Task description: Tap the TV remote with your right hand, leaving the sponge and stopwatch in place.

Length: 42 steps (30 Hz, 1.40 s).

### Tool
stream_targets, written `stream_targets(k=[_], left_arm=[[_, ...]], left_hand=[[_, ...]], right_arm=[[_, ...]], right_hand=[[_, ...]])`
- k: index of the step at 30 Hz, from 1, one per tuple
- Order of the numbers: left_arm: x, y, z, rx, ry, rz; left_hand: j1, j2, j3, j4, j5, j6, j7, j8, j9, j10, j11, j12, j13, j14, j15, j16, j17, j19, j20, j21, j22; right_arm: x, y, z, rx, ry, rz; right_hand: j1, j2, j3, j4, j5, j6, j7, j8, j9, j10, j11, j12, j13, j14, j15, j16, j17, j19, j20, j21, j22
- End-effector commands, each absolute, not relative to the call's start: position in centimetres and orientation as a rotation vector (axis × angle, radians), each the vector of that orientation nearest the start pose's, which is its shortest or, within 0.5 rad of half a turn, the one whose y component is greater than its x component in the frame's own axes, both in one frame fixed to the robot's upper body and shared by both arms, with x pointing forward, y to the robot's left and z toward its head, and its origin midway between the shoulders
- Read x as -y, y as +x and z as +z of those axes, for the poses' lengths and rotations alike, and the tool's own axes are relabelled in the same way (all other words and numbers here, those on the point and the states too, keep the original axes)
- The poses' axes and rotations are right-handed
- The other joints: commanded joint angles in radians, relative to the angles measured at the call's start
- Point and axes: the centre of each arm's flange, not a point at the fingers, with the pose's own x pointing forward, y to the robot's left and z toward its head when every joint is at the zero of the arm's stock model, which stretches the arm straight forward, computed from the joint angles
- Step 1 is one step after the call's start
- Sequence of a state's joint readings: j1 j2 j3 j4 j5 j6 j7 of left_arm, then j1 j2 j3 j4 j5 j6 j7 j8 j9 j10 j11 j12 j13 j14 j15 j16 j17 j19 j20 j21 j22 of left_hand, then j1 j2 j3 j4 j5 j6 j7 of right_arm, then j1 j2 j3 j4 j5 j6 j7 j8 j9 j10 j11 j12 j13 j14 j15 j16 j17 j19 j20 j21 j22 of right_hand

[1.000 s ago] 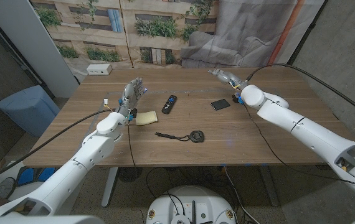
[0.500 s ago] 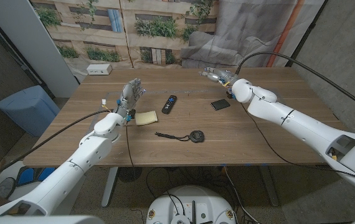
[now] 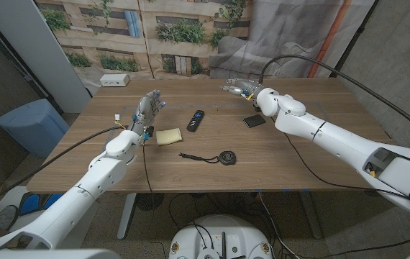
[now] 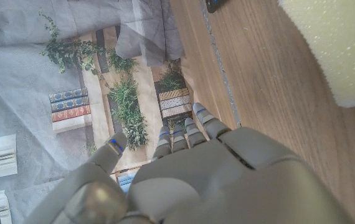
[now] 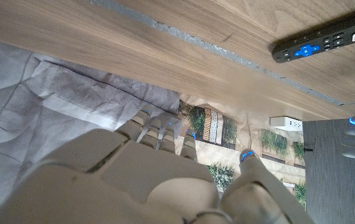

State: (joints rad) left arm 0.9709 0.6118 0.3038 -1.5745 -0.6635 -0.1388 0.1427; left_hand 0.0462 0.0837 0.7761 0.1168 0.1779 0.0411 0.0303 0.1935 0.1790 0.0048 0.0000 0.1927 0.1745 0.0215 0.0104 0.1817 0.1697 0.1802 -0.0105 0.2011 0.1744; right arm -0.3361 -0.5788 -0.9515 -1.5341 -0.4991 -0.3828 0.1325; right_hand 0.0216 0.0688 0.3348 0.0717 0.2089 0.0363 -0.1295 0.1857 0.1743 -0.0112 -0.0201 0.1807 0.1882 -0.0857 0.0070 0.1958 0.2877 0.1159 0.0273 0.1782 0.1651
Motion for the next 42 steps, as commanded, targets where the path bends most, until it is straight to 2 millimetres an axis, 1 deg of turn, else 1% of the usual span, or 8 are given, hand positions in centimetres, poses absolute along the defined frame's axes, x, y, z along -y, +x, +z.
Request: stream_targets(k=[1,8,15,18,21,24,31,42], left_arm=[[-30.2,61.6,-1.9,0.565,-0.028,-0.125],[-30.5,61.5,-1.9,0.571,-0.019,-0.116],[-30.6,61.5,-1.8,0.579,-0.015,-0.123],[-30.6,61.5,-1.8,0.581,-0.012,-0.124],[-30.6,61.4,-1.9,0.581,-0.007,-0.126],[-30.7,61.5,-2.0,0.582,-0.009,-0.129],[-30.8,61.5,-2.1,0.585,-0.011,-0.141],[-31.3,61.7,-1.9,0.587,-0.001,-0.162]], left_hand=[[0.006,0.100,0.000,-0.006,0.000,0.008,-0.003,-0.002,0.004,0.003,-0.004,0.001,0.005,0.004,-0.002,0.000,0.003,0.007,-0.004,0.003,0.004],[0.006,0.101,0.000,-0.006,0.000,0.009,-0.003,-0.002,0.004,0.004,-0.004,0.001,0.005,0.005,-0.003,0.001,0.003,0.007,-0.005,0.003,0.004],[0.007,0.101,0.002,-0.007,0.000,0.014,-0.003,0.000,0.004,0.009,-0.006,0.002,0.005,0.010,-0.004,0.002,0.003,0.011,-0.004,0.004,0.004],[0.007,0.101,0.002,-0.007,0.000,0.015,-0.003,0.001,0.004,0.010,-0.007,0.002,0.005,0.011,-0.003,0.002,0.003,0.012,-0.005,0.004,0.004],[0.008,0.102,0.003,-0.007,0.000,0.016,-0.003,0.001,0.004,0.010,-0.006,0.002,0.005,0.012,-0.003,0.002,0.003,0.013,-0.004,0.005,0.004],[0.008,0.102,0.003,-0.006,0.000,0.017,-0.003,0.001,0.004,0.012,-0.006,0.002,0.005,0.014,-0.004,0.003,0.003,0.014,-0.004,0.005,0.004],[0.008,0.102,0.005,-0.005,0.000,0.017,-0.003,0.001,0.004,0.012,-0.007,0.002,0.005,0.015,-0.004,0.003,0.004,0.015,-0.004,0.005,0.004],[0.008,0.103,0.005,-0.006,0.000,0.018,-0.005,0.001,0.004,0.014,-0.006,0.002,0.006,0.015,-0.004,0.002,0.004,0.016,-0.004,0.005,0.004]], right_arm=[[9.1,66.1,9.7,0.568,-1.587,0.125],[7.8,66.4,9.1,0.614,-1.624,0.142],[6.8,66.6,8.2,0.617,-1.652,0.173],[6.4,66.8,7.8,0.621,-1.660,0.183],[6.1,66.9,7.4,0.612,-1.670,0.188],[5.8,67.1,7.1,0.598,-1.679,0.194],[5.0,67.5,6.6,0.591,-1.706,0.213],[4.0,68.4,5.5,0.583,-1.705,0.248]], right_hand=[[-0.009,0.013,-0.008,0.004,-0.005,0.017,-0.008,0.008,0.003,-0.031,-0.003,-0.008,0.001,-0.019,0.006,0.001,0.002,-0.013,-0.001,-0.001,0.004],[-0.010,0.016,-0.013,0.009,-0.004,0.010,-0.020,0.002,0.003,-0.097,-0.014,-0.013,0.001,-0.046,0.008,0.000,0.002,-0.030,-0.001,0.001,0.005],[-0.009,0.022,-0.014,0.012,-0.004,0.015,-0.032,0.003,0.003,-0.126,-0.024,-0.011,0.000,-0.066,0.008,-0.002,0.002,-0.045,-0.002,0.000,0.005],[-0.010,0.024,-0.015,0.014,-0.003,0.015,-0.034,0.002,0.003,-0.135,-0.022,-0.011,0.000,-0.075,0.009,-0.003,0.002,-0.050,0.000,0.000,0.005],[-0.010,0.026,-0.016,0.016,-0.003,0.028,-0.052,0.006,0.002,-0.141,-0.033,-0.007,-0.001,-0.082,0.002,-0.001,0.003,-0.057,0.000,0.001,0.005],[-0.009,0.027,-0.016,0.017,-0.002,0.021,-0.058,0.002,0.002,-0.145,-0.035,-0.005,-0.001,-0.087,0.002,-0.001,0.003,-0.065,0.000,-0.001,0.005],[-0.016,0.037,-0.018,0.032,0.000,-0.001,-0.085,-0.005,0.001,-0.169,-0.033,-0.003,-0.002,-0.118,0.015,-0.002,0.005,-0.104,0.001,-0.004,0.005],[-0.021,0.039,-0.026,0.049,0.001,0.041,-0.088,0.008,0.001,-0.181,-0.036,0.000,-0.003,-0.141,0.012,0.001,0.008,-0.125,0.002,0.000,0.006]])
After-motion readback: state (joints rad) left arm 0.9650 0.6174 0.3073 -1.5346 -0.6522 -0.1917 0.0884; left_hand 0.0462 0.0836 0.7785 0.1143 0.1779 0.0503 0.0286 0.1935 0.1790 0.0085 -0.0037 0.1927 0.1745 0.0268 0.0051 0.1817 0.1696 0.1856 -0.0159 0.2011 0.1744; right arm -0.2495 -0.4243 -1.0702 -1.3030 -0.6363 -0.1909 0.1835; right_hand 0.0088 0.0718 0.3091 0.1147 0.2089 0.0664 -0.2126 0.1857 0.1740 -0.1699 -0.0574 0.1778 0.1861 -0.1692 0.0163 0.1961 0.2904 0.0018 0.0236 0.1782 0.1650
